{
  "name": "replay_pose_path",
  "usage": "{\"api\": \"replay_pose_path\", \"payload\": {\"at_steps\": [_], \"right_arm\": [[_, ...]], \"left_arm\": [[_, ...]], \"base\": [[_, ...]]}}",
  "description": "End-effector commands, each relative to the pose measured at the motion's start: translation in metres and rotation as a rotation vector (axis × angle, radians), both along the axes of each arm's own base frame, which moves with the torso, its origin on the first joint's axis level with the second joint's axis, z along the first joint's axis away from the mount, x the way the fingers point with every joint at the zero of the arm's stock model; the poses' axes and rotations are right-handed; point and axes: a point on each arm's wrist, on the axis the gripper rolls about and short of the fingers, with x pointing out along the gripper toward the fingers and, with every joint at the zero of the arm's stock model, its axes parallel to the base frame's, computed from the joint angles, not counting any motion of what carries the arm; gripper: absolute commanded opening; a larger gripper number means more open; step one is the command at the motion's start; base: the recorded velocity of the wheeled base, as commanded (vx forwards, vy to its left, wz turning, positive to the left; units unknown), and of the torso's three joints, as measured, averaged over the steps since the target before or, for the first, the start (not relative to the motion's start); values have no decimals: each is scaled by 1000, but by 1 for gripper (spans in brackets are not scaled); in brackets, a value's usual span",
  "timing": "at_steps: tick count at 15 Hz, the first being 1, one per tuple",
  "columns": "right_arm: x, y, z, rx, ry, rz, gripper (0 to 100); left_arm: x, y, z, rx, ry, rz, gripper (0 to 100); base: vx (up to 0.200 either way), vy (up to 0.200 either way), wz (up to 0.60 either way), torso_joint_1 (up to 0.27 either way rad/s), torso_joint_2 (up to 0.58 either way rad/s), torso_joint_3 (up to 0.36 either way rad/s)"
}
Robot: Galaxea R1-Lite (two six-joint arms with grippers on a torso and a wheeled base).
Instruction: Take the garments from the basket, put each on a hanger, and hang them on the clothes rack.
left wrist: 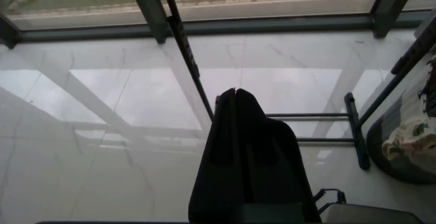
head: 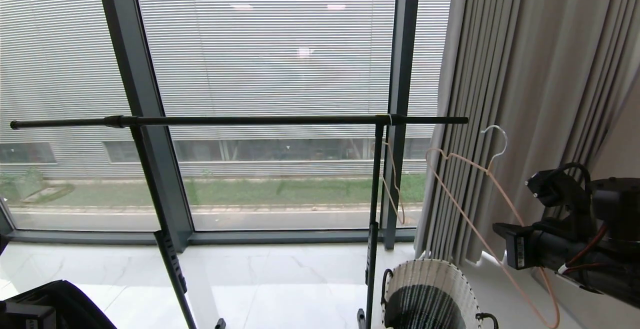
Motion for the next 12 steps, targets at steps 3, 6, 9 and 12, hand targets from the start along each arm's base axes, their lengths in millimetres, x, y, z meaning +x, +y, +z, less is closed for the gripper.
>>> {"api": "replay_pose_path", "payload": {"at_steps": [3,6,9,12], "right_arm": [[-7,1,3,6,-13,18,0],[-7,2,4,7,-14,25,0],[-8,2,6,10,-25,28,0],[-11,1,11,18,-44,29,0]], "left_arm": [[0,0,0,0,1,0,0],[0,0,0,-1,-1,1,0],[-2,0,-7,2,20,-2,0],[-3,0,-8,9,25,-5,0]], "base": [[-200,0,0,1,2,4],[-200,0,0,1,4,7],[0,0,0,0,0,0],[0,0,0,0,0,0]]}}
